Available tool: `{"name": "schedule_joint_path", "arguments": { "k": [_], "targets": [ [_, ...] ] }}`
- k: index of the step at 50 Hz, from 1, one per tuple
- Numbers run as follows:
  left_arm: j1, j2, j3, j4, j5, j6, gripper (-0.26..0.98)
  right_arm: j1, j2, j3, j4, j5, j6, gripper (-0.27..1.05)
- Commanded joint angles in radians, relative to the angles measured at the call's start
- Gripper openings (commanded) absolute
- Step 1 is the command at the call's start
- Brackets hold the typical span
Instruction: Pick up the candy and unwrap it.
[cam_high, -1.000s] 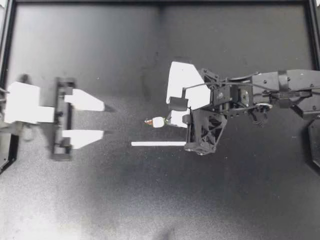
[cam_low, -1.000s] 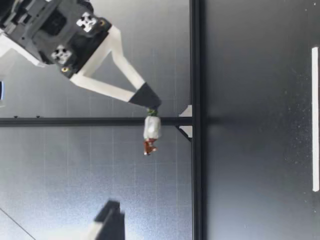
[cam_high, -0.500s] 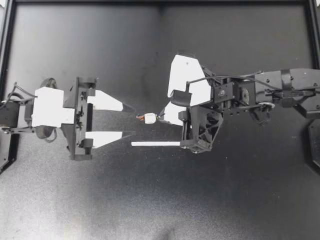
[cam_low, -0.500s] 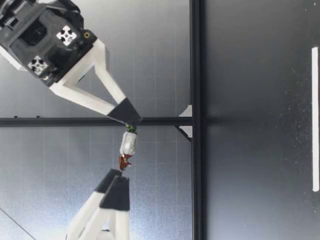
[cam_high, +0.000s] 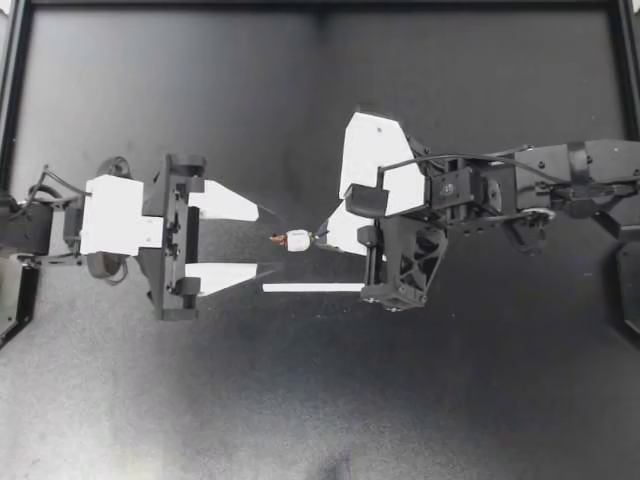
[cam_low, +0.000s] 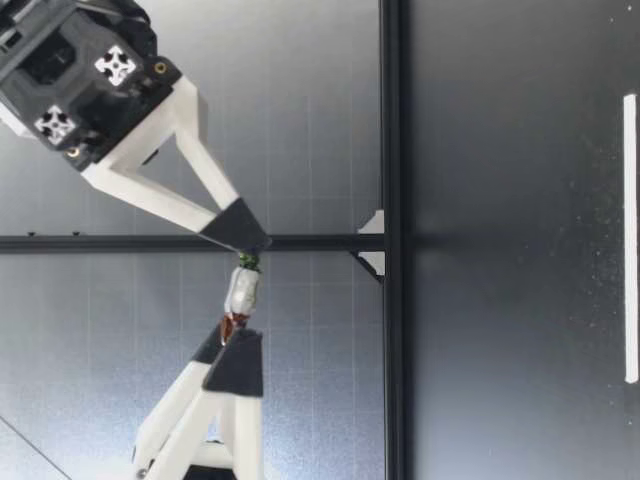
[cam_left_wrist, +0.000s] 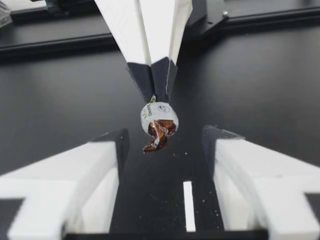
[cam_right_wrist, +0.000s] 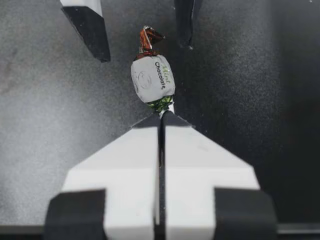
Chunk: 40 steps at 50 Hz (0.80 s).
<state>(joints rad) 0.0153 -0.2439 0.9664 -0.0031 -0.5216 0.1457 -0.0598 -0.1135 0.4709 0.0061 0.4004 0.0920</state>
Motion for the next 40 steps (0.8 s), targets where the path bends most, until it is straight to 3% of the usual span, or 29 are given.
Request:
{"name": "schedule_joint_path", "arguments": {
  "k": [1, 13, 18, 23, 40],
  "targets": [
    [0.003, -0.008, -0.021, 0.000, -0.011, 0.003, 0.44, 0.005, -0.034, -0.011, 0.002, -0.009, -0.002, -0.17],
    [0.003, -0.014, -0.026, -0.002, -0.015, -0.005, 0.04, 0.005, -0.035, 0.000, 0.002, -0.009, 0.002, -0.17],
    [0.003, -0.008, -0.028, -0.002, -0.043, -0.009, -0.07, 0.005, -0.032, 0.003, 0.002, -0.009, 0.002, -0.17],
    [0.003, -0.003, -0.028, -0.011, -0.066, -0.017, -0.13, 0.005, -0.028, 0.008, 0.002, -0.009, 0.002, -0.17],
    [0.003, -0.005, -0.006, -0.034, -0.067, -0.023, -0.13, 0.005, -0.048, 0.058, 0.002, -0.015, 0.003, -0.17]
  ]
}}
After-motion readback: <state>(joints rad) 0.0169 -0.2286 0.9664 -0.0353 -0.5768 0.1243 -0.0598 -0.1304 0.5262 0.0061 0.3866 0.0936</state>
